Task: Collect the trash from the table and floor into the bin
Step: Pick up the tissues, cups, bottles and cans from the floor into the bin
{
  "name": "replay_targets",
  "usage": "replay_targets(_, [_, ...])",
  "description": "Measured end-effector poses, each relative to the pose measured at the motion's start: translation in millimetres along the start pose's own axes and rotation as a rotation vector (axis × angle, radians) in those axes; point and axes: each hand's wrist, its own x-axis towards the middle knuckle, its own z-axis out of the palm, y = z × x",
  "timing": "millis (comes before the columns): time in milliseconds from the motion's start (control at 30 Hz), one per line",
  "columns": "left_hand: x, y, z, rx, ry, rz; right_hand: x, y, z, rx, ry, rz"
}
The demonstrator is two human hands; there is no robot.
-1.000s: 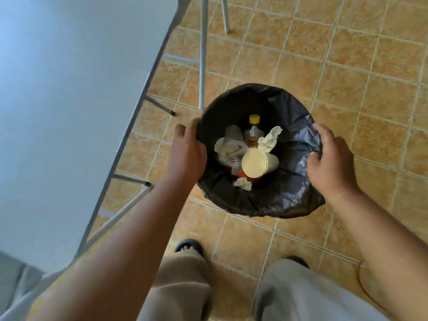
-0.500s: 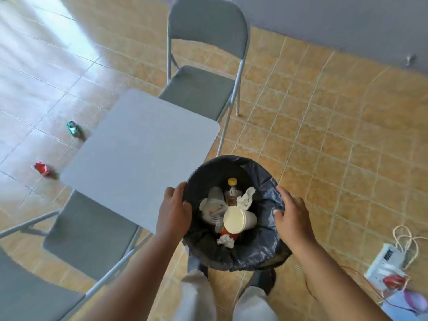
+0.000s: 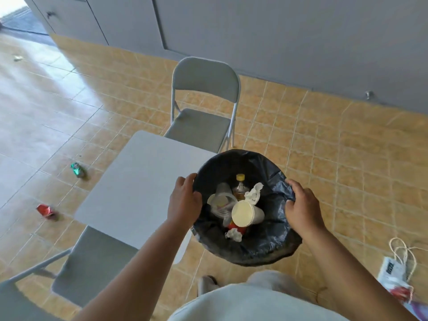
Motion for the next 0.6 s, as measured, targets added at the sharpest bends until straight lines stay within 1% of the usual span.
replay_targets(200, [61.2,44.5,26.5,-0.038,-0.003,0.02,65.2,16.5,-22.0,0.018,0.03,0.044])
replay_targets(333, [116.4,86.4,54.9,-0.046,0.006,-0.009,132.5,35.5,-40.2,0.051,0.007,0.032])
replay_targets(467, [167.7,138.3,80.0,-0.029,0.012,0.01,201.3,54.4,-74.5,0.059,0.0,0.032])
replay_targets(600, [222.6,184.8,99.5,-0.084,0.02,0.0,268.9,66.0,-106.9,0.056,0.02,-0.009])
